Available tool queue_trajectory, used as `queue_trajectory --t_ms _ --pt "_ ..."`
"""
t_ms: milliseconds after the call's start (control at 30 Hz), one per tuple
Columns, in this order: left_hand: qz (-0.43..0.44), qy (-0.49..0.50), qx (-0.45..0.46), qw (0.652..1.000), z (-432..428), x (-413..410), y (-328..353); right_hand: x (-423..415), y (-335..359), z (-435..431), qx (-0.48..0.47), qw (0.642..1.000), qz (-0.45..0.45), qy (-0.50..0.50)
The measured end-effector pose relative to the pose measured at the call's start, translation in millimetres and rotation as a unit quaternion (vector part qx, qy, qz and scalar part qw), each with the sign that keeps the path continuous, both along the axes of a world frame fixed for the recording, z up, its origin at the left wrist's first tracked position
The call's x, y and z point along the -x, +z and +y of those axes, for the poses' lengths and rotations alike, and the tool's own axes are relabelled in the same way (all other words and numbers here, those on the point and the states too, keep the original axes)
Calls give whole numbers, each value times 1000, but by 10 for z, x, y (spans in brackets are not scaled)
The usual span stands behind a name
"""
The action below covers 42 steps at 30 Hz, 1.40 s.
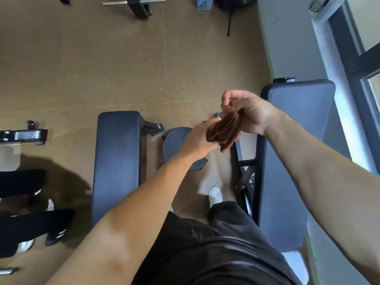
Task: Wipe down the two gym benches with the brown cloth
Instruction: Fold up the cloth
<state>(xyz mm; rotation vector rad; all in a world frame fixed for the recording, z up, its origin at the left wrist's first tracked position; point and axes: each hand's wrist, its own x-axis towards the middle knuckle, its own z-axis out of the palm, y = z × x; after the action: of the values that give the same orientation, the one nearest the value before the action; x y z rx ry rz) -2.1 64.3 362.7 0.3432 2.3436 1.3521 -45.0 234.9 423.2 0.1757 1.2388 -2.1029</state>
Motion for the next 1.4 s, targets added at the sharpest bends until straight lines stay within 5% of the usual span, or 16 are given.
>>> queue_trajectory --t_ms 167,400,600,833,967,1200,1400 --pt "94 0 188 978 -141 114 -285 118 -73 327 -5 1000 -5 -21" --pt "99 34 233 967 -682 132 -330 291 -391 456 -218 975 25 -26" --pt "26 91 242 966 -1002 482 -287 509 -602 352 -475 868 145 -1" --pt "123 -19 385 914 -1169 694 -437 393 -1073 237 -596 754 274 34" --pt "89 -51 408 907 -1166 359 -1140 63 -1830 64 -644 703 295 67" --pt "-142 -91 456 874 -1178 -349 -2495 -663 -3285 -155 -601 747 147 245" --pt "-163 167 347 909 -1303 -132 -3304 -227 -3924 -280 -577 800 115 116"
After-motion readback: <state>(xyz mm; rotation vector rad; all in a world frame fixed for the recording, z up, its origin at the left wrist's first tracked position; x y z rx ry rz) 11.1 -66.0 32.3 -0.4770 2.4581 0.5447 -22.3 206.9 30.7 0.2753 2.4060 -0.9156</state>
